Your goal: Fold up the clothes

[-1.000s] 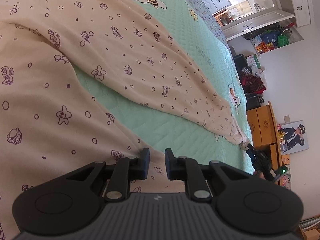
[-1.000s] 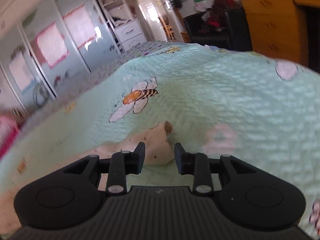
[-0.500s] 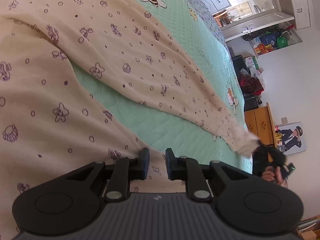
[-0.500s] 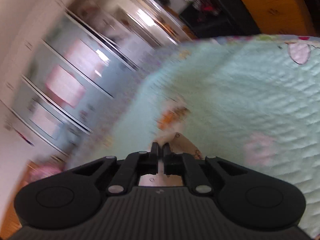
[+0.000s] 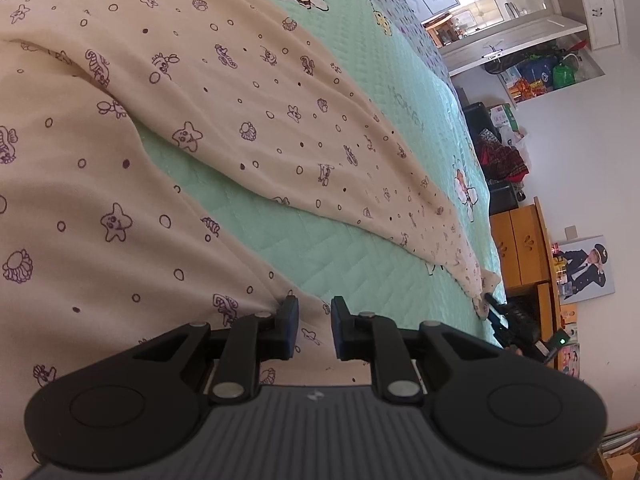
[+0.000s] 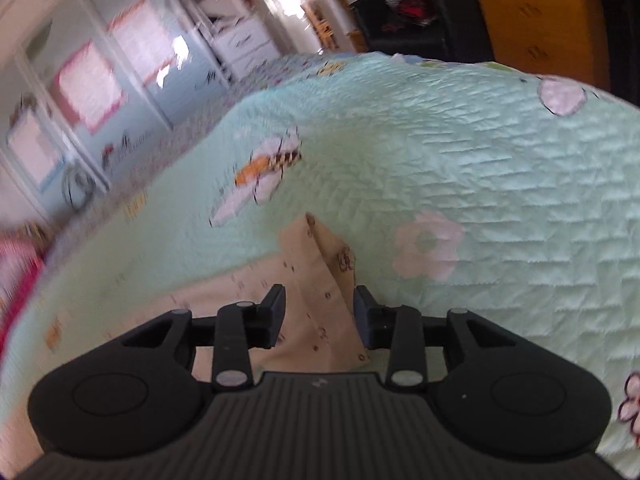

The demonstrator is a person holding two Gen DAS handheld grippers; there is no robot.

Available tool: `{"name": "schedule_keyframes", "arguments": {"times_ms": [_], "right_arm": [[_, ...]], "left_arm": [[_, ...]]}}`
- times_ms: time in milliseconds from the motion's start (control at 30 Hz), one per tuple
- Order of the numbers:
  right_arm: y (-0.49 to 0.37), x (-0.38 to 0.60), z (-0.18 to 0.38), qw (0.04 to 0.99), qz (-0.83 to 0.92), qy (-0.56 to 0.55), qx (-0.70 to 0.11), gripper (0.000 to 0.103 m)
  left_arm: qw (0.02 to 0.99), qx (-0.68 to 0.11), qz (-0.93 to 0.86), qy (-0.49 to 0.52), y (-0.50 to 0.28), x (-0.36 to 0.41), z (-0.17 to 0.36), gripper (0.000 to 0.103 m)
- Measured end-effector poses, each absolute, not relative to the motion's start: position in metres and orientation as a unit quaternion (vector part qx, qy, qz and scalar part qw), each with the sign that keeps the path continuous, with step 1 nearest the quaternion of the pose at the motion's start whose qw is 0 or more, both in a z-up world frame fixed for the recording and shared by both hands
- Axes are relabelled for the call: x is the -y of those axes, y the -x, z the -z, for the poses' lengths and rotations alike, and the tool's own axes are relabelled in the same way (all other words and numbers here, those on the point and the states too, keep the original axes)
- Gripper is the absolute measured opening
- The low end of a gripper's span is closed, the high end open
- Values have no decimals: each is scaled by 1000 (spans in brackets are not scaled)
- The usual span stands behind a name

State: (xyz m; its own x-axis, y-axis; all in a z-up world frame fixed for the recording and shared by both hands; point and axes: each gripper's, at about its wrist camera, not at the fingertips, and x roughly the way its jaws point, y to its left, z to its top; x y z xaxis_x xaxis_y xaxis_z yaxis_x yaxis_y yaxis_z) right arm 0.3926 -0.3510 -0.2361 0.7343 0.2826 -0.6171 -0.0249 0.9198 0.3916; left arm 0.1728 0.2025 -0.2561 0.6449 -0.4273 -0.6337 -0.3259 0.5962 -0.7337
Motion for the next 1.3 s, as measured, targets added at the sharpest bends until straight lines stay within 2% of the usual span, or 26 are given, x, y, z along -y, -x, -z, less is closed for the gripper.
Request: {"name": "schedule_keyframes", "arguments": {"times_ms": [33, 67, 100, 300, 400, 433, 500, 633, 767, 833, 1067, 1300], "right_arm": [[-394, 348, 240, 911, -82, -170, -367, 26], [-392, 349, 241, 909, -85, -176, -368, 2], [-387, 356, 237, 911, -85, -197, -353, 2], [-351, 421, 210, 900, -57, -349, -254, 2], [-364, 408, 230, 882, -43, -253, -396, 3], [-359, 410, 234, 881, -24, -247, -402, 3], [-341, 422, 237, 881, -10, -292, -371, 14], [-309, 419, 220, 902, 4, -304, -307, 17], [-285, 399, 203, 910, -29, -314, -269, 31], [-276, 396, 212, 885, -28, -371, -280, 34], [-271, 384, 256, 796, -51, -519, -309, 33], [-289, 343, 264, 779, -29, -527, -340, 33]], "left_arm": [[789, -420, 31, 448, -173, -203, 255, 17], [789, -419, 30, 448, -172, -204, 254, 17], [790, -419, 29, 447, -172, -205, 253, 17], [791, -410, 27, 453, -170, -212, 251, 17], [789, -409, 32, 457, -171, -213, 253, 17], [789, -409, 33, 458, -171, -212, 253, 17], [790, -413, 37, 453, -172, -212, 252, 17], [782, -407, 23, 472, -179, -216, 255, 17], [773, -401, 8, 491, -186, -221, 258, 21], [769, -398, 1, 501, -190, -223, 260, 21], [754, -384, -25, 532, -202, -231, 265, 21], [741, -366, -51, 561, -214, -236, 270, 23]]}}
